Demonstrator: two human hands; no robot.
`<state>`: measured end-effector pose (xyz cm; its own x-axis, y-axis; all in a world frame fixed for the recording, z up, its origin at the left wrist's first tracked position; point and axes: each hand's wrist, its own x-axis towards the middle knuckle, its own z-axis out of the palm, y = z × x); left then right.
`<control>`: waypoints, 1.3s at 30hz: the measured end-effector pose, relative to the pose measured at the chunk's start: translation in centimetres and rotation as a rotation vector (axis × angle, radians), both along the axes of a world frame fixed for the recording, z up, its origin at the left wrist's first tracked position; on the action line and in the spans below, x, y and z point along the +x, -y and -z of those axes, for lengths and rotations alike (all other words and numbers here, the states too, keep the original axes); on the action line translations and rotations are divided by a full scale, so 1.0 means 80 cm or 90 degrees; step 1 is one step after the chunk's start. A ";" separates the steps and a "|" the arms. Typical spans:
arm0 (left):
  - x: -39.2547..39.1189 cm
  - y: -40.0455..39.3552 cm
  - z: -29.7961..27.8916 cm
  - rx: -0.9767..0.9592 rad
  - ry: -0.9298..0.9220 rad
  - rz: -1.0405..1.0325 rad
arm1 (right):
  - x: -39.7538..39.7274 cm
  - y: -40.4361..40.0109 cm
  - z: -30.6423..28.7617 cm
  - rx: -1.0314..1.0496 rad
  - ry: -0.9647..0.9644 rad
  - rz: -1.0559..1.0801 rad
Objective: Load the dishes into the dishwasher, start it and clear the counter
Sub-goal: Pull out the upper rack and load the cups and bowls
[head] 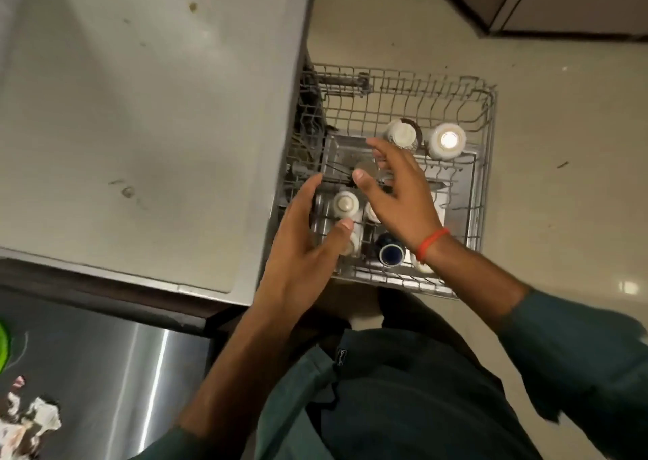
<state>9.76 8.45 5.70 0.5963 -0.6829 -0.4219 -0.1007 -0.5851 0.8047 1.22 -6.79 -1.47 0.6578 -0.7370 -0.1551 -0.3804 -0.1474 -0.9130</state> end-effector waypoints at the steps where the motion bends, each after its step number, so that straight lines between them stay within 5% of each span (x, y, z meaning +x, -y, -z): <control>1: 0.009 -0.017 -0.002 -0.015 -0.001 -0.015 | 0.008 -0.015 -0.012 -0.012 0.007 -0.005; 22: 0.113 -0.416 0.014 -0.057 0.091 -0.556 | 0.208 -0.348 -0.085 0.010 0.032 -0.467; 27: 0.154 -0.451 0.016 -0.037 0.160 -0.587 | 0.236 -0.357 -0.099 -0.002 0.009 -0.521; 34: 0.259 -0.513 0.026 0.165 0.359 -0.540 | 0.240 -0.344 -0.098 0.002 -0.032 -0.498; 39: 0.313 -0.542 0.034 0.287 0.320 -0.537 | 0.237 -0.342 -0.098 0.009 -0.055 -0.454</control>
